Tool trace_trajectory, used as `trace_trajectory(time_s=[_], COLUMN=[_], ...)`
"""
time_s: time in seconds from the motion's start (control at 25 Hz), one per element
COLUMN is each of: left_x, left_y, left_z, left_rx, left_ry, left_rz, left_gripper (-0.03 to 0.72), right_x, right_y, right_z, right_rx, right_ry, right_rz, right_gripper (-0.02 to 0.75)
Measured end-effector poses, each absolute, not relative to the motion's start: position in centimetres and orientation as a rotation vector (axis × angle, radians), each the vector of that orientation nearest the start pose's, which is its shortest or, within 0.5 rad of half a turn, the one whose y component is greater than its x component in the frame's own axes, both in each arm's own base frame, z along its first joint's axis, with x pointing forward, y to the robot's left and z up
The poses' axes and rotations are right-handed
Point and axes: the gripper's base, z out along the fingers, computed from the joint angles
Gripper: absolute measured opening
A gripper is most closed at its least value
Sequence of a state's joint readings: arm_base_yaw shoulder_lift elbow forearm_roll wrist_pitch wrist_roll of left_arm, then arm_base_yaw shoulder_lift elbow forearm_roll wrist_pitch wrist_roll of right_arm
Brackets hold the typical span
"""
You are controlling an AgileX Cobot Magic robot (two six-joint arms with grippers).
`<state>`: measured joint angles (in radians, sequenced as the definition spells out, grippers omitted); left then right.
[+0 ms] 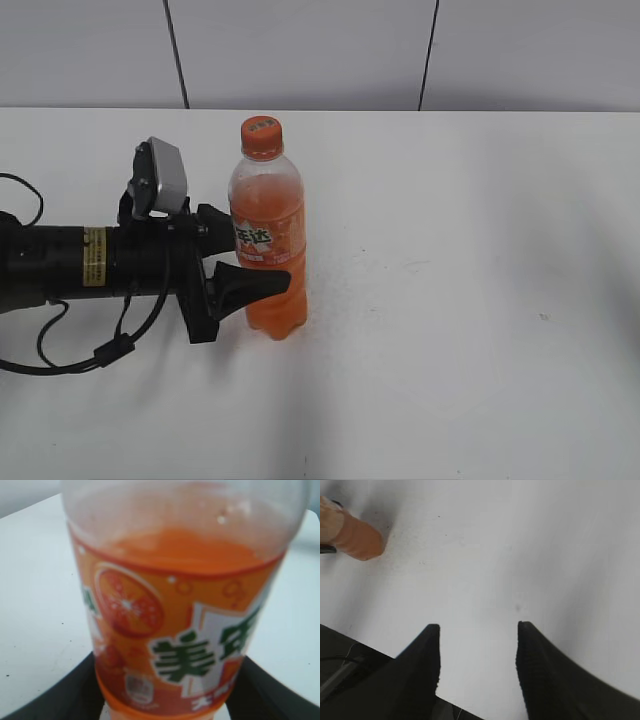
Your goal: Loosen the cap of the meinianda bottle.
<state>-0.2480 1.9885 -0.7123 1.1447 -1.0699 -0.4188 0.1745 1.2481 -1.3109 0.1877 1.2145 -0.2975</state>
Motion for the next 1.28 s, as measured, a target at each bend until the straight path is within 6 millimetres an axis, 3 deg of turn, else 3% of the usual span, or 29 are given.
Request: trace_trajectory(time_s=[0.2, 0.52, 0.76, 0.96, 1.28], left_x=[28.3, 28.3, 28.3, 28.3, 28.3], left_y=[-14.7, -14.7, -14.7, -14.7, -14.7], left_z=[11.1, 11.2, 11.2, 11.2, 11.2], left_rx=[1.111, 1.11, 1.11, 1.11, 1.109], left_ry=[1.643, 1.641, 1.641, 1.641, 1.642], left_rz=[-0.882, -0.883, -0.883, -0.883, -0.885], left_gripper=[0.425, 0.425, 0.425, 0.425, 0.425], right_x=[24.8, 27.2, 28.2, 29.3, 29.5], right_y=[11.4, 21.9, 27.7, 29.4, 29.5], right_z=[38.7, 37.2, 36.5, 35.7, 35.1], right_rx=[-0.78, -1.036, -1.158, -1.148, -1.109], right_ry=[2.526, 2.49, 2.417, 2.422, 2.46], right_rz=[0.234, 0.323, 0.344, 0.355, 0.359], right_gripper=[0.37, 0.367, 0.367, 0.366, 0.366])
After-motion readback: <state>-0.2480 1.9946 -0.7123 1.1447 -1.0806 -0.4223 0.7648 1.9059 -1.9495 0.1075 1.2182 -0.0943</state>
